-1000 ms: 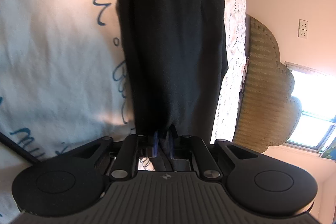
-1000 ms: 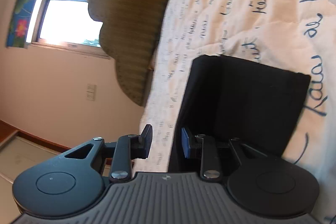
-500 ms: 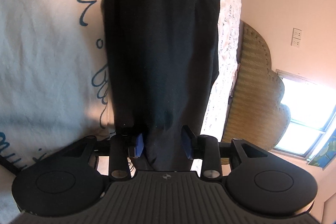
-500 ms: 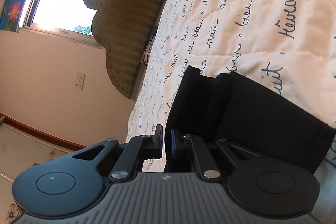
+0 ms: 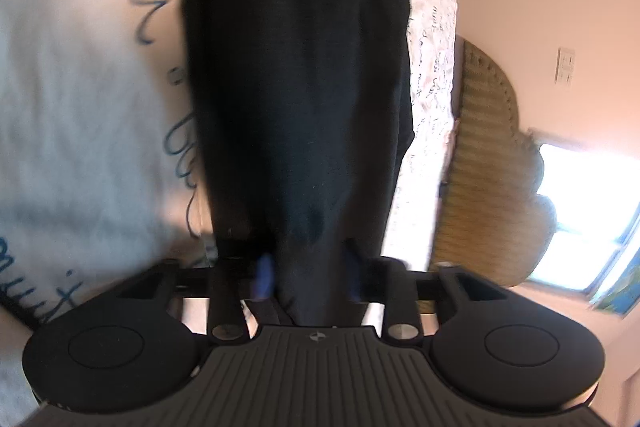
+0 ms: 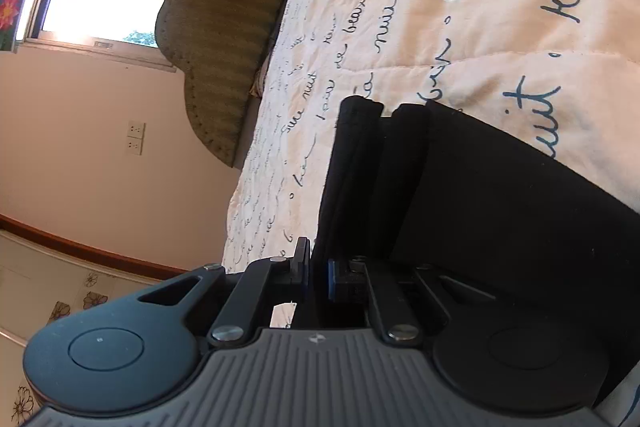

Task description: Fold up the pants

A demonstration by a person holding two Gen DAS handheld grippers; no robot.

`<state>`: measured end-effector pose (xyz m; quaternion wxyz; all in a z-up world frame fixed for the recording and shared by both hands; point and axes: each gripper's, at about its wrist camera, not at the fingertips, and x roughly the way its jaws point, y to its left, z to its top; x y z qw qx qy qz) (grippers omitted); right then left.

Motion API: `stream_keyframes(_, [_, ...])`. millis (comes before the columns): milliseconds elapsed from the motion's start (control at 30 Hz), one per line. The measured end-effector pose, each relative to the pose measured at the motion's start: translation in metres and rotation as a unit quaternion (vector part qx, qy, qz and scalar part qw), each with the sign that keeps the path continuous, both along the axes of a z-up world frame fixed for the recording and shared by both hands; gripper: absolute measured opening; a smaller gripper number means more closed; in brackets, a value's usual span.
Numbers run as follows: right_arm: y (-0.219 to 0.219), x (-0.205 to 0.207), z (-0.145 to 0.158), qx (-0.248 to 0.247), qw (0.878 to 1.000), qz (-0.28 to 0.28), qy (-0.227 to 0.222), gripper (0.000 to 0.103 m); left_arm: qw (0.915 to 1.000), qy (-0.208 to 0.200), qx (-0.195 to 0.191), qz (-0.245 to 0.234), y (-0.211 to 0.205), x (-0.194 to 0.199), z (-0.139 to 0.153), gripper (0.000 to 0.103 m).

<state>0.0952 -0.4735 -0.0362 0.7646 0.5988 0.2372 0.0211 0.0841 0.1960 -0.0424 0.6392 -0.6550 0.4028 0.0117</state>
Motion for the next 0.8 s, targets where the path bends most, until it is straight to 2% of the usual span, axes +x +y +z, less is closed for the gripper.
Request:
stream_keyframes(33, [0.000, -0.001, 0.001, 0.003, 1.000, -0.006, -0.004, 0.008, 0.9998, 0.003, 0.017, -0.007, -0.002, 0.002, 0.002, 0.004])
stream_keyframes(100, [-0.005, -0.005, 0.004, 0.011, 1.000, -0.015, -0.018, 0.008, 0.9993, -0.004, 0.035, -0.013, -0.004, 0.004, 0.007, 0.001])
stream_keyframes(200, [-0.014, -0.010, 0.021, 0.021, 0.998, -0.022, -0.046, 0.008, 0.9983, -0.029, 0.044, -0.023, -0.002, 0.004, 0.019, 0.001])
stream_keyframes(300, [-0.026, -0.029, 0.045, 0.021, 0.996, -0.023, -0.087, 0.008, 0.9978, -0.034, 0.043, -0.036, 0.007, 0.001, 0.023, 0.002])
stream_keyframes(367, [-0.034, -0.051, 0.049, 0.013, 0.996, -0.025, -0.086, 0.008, 0.9978, -0.033, 0.039, -0.041, 0.015, -0.004, 0.020, 0.002])
stream_keyframes(533, [-0.059, -0.088, -0.009, 0.050, 0.998, -0.043, 0.000, 0.010, 0.9987, -0.005, 0.017, -0.049, 0.018, 0.000, 0.000, 0.005])
stream_keyframes(633, [-0.061, -0.089, -0.025, 0.086, 0.994, -0.061, -0.004, 0.011, 0.9986, -0.006, 0.018, -0.050, 0.015, 0.007, -0.003, 0.009])
stream_keyframes(700, [-0.061, -0.084, -0.022, 0.083, 0.994, -0.064, -0.021, 0.022, 0.9986, -0.007, 0.019, -0.049, 0.014, 0.008, -0.004, 0.009])
stream_keyframes(767, [-0.059, -0.073, -0.017, 0.073, 0.996, -0.054, -0.021, 0.045, 0.9987, -0.008, 0.018, -0.048, 0.012, 0.007, -0.009, 0.011])
stream_keyframes(800, [-0.057, -0.068, -0.015, 0.065, 0.996, -0.051, -0.022, 0.048, 0.9988, -0.009, 0.016, -0.046, 0.012, 0.007, -0.011, 0.012])
